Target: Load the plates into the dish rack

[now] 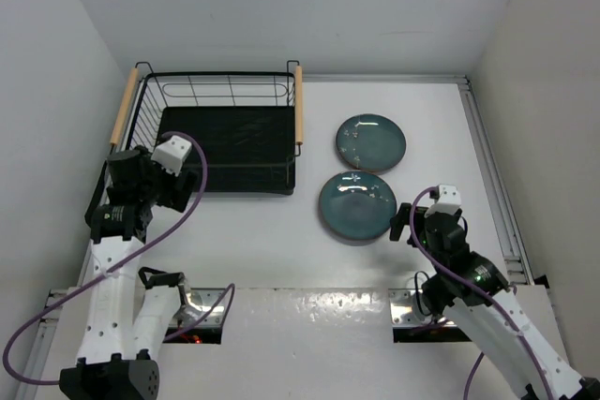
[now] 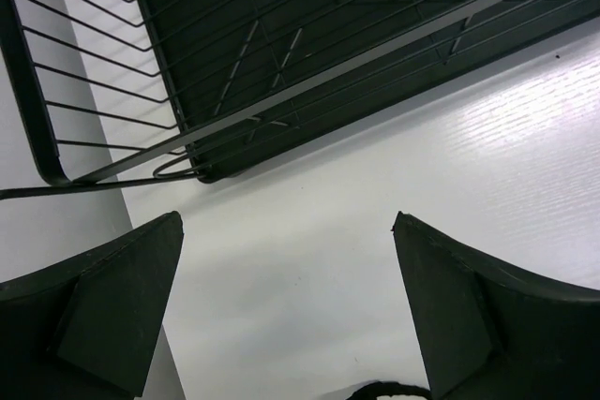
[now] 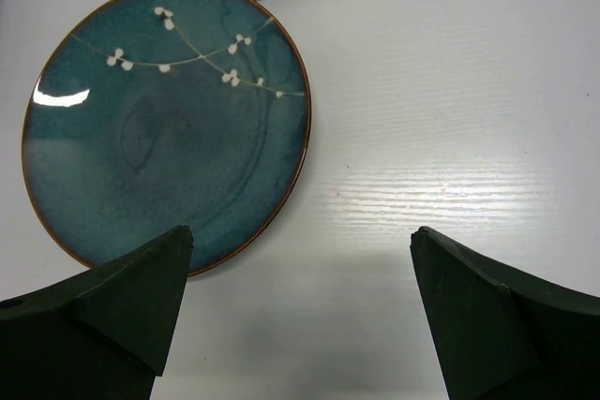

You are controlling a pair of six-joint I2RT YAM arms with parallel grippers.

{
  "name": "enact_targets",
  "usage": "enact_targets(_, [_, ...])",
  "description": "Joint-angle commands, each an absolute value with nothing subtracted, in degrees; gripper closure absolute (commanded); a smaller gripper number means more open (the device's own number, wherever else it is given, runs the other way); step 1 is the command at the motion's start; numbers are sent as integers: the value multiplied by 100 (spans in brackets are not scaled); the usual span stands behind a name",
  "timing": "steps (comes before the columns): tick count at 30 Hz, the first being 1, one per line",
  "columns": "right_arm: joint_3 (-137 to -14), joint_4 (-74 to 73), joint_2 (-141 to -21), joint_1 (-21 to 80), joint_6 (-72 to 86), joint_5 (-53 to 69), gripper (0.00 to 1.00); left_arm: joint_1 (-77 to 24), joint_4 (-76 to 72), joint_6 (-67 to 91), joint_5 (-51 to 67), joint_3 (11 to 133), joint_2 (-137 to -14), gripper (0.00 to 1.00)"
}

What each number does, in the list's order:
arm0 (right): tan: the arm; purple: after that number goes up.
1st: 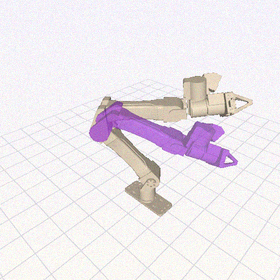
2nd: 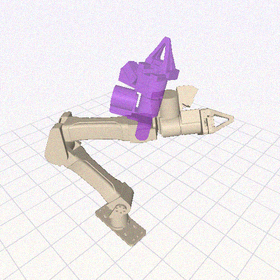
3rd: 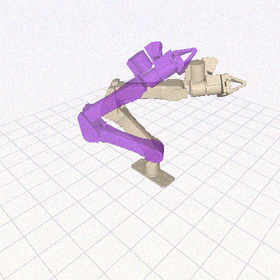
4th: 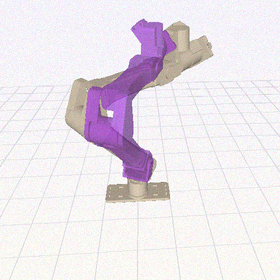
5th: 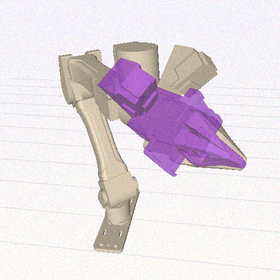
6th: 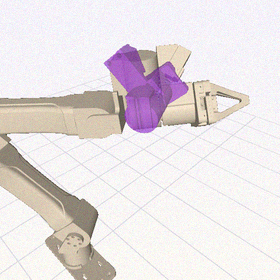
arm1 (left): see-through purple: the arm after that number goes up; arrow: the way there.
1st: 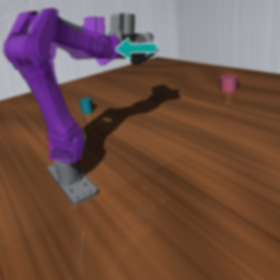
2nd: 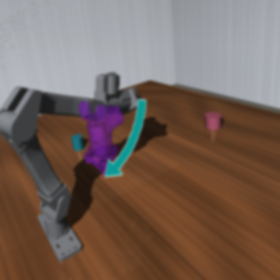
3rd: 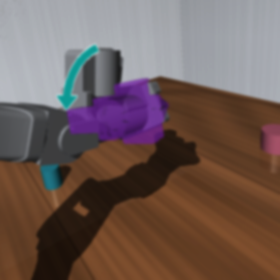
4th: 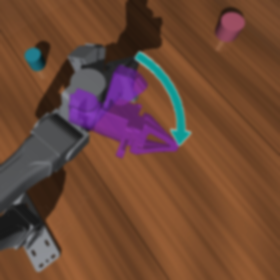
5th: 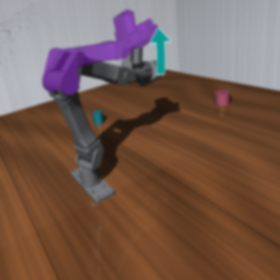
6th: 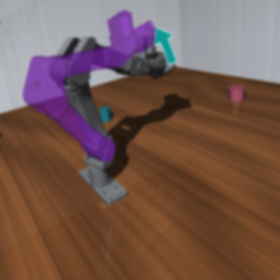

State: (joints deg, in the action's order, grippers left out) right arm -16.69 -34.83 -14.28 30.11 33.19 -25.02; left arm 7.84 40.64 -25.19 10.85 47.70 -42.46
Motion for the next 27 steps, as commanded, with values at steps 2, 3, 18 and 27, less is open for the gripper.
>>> enact_targets(2, [-1731,-3454,-1354,3006,3428,-2435,0,747,3946,-2312,853,5036,-4078,0])
enact_targets(3, [-1766,-3472,-1336,2997,3419,-2400,0,747,3946,-2312,713,5167,-4078,0])
enact_targets(18, [-4586,-3489,-5084,2308,3278,-479,0,291,5088,-2646,1731,7205,-5597,0])
enact_targets(27, [-4975,-2964,-7065,35,3375,1318,18,-79,5089,-2426,1942,8138,-6275,0])
